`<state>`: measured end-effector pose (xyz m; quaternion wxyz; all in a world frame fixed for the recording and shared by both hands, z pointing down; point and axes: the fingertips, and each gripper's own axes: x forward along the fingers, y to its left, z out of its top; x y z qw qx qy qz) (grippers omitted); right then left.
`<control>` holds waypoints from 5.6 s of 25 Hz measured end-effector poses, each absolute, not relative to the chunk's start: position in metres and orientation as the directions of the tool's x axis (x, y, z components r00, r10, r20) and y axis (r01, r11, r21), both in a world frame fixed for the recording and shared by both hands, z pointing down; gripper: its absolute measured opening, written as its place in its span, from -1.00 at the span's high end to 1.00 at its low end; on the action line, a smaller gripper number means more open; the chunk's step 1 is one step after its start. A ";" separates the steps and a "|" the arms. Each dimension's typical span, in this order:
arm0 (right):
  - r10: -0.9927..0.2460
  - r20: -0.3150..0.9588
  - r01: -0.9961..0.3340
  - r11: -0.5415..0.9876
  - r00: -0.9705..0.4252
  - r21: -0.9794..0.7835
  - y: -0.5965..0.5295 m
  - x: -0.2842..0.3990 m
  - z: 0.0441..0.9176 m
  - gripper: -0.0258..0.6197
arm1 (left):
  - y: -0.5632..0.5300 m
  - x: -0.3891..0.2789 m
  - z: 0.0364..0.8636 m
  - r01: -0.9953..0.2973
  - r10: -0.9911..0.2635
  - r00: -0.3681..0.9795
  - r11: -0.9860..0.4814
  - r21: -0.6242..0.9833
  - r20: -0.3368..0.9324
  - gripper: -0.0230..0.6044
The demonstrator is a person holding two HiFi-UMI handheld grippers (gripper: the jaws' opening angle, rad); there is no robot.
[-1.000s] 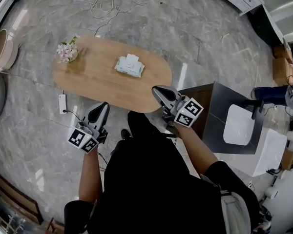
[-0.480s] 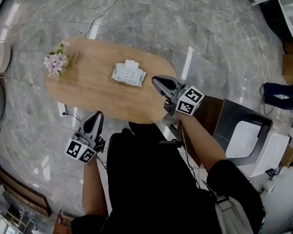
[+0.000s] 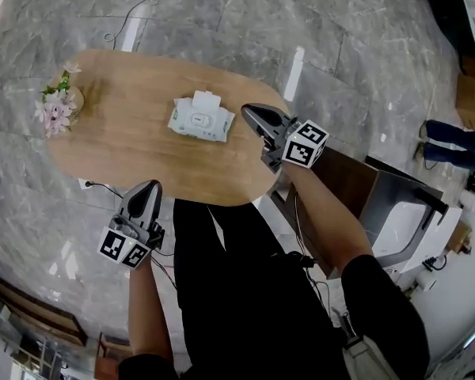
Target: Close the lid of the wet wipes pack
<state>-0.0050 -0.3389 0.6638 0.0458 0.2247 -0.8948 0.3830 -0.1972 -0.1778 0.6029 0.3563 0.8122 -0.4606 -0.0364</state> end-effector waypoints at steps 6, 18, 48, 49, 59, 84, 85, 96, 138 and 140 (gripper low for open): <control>-0.288 0.319 -0.430 0.586 -0.903 -0.687 -0.352 -0.016 0.736 0.88 | -0.198 -0.195 0.649 -0.698 -0.752 0.602 -0.333 0.634 0.269 0.87; -0.153 0.353 -0.385 0.409 -0.923 -0.827 -0.367 -0.023 0.838 0.73 | -0.196 -0.184 0.713 -0.668 -0.698 0.645 -0.317 0.673 0.312 0.87; 0.020 0.374 -0.362 0.205 -0.927 -0.909 -0.360 -0.042 0.882 0.82 | -0.184 -0.175 0.727 -0.652 -0.690 0.655 -0.311 0.691 0.308 0.87; 0.020 0.372 -0.360 0.207 -0.928 -0.909 -0.360 -0.042 0.880 0.83 | -0.184 -0.175 0.727 -0.652 -0.692 0.654 -0.312 0.691 0.306 0.87; 0.005 0.354 -0.332 0.333 -0.935 -0.883 -0.351 -0.044 0.846 0.83 | -0.181 -0.172 0.712 -0.642 -0.707 0.652 -0.324 0.695 0.274 0.87; 0.103 0.640 -0.276 0.841 -0.762 -0.465 -0.275 -0.058 0.835 0.78 | -0.171 -0.165 0.706 -0.616 -0.722 0.650 -0.318 0.721 0.238 0.87; 0.112 0.644 -0.267 0.846 -0.757 -0.461 -0.272 -0.059 0.837 0.78 | -0.170 -0.165 0.707 -0.615 -0.721 0.651 -0.317 0.722 0.238 0.87; 0.198 0.653 -0.232 0.828 -0.731 -0.511 -0.254 -0.066 0.857 0.77 | -0.165 -0.161 0.714 -0.605 -0.710 0.660 -0.309 0.733 0.245 0.87; 0.050 0.827 -0.237 0.947 -0.560 -0.218 -0.263 -0.088 0.859 0.88 | -0.169 -0.161 0.703 -0.615 -0.723 0.651 -0.323 0.719 0.232 0.87; 0.029 0.798 -0.256 0.940 -0.602 -0.227 -0.262 -0.088 0.838 0.89 | -0.173 -0.161 0.691 -0.623 -0.727 0.649 -0.339 0.705 0.225 0.87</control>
